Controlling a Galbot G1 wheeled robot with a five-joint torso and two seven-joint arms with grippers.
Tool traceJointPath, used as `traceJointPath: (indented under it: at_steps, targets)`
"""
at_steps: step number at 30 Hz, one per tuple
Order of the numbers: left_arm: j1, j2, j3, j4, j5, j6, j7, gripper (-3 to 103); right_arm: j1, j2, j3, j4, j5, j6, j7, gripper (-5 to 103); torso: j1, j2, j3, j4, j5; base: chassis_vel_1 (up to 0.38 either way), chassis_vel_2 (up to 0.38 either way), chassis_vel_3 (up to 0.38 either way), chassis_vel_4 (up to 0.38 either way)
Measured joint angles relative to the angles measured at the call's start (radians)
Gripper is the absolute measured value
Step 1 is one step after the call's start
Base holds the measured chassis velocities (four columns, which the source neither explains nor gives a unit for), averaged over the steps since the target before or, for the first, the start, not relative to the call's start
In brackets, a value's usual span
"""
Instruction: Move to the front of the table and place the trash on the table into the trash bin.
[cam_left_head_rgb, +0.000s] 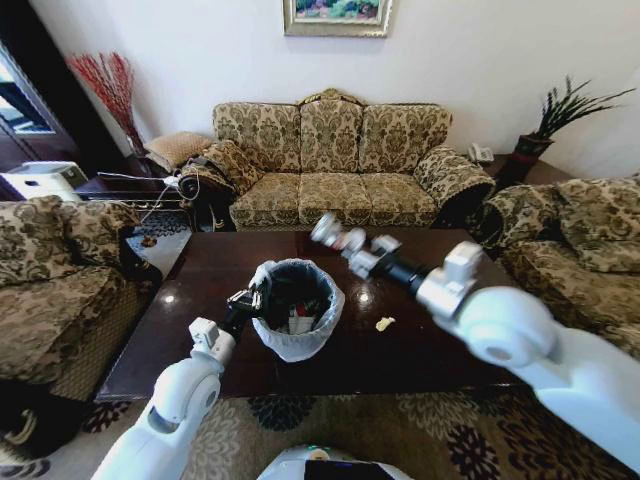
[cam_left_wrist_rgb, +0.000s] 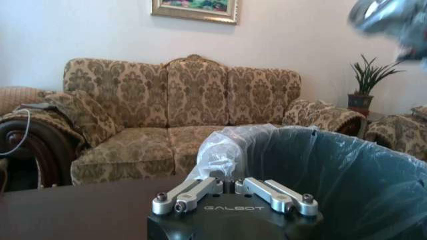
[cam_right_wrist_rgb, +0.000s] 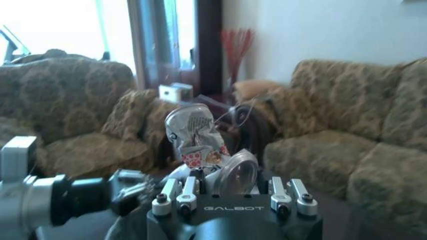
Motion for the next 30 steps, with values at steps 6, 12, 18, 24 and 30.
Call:
traceJointPath:
  at_steps: [6, 12, 18, 24, 30]
  targets:
    - [0.001, -0.004, -0.007, -0.012, -0.007, 0.006, 0.0, 3, 0.161, 0.093, -0.182, -0.094, -0.019, -0.039, 0.044, 49, 0.0, 0.0, 0.0, 0.0009, 0.0, 0.0, 0.0, 0.0, 0.0]
    - [-0.005, -0.005, -0.015, -0.011, -0.011, 0.007, -0.001, 3, 0.149, 0.08, -0.19, -0.088, -0.023, -0.054, 0.035, 65, 0.0, 0.0, 0.0, 0.0002, 0.0, 0.0, 0.0, 0.0, 0.0]
    - [-0.009, -0.01, -0.014, -0.003, -0.011, 0.009, -0.001, 3, 0.121, 0.088, -0.157, -0.105, -0.049, -0.038, 0.037, 86, 0.0, 0.0, 0.0, 0.0002, 0.0001, 0.0, 0.0, 0.0, 0.0]
    - [-0.009, -0.013, -0.022, 0.001, -0.011, 0.009, -0.001, 3, 0.041, 0.086, -0.006, -0.181, -0.104, 0.0, 0.094, 100, 0.0, 0.0, 0.0, 0.0006, -0.0001, 0.0, 0.0, 0.0, 0.0]
    - [0.019, -0.035, -0.065, -0.029, -0.012, 0.008, -0.005, 3, -0.202, 0.087, 0.194, -0.403, -0.347, 0.028, 0.074, 100, 0.0, 0.0, 0.0, 0.0006, 0.0005, 0.0, 0.0, 0.0, 0.0]
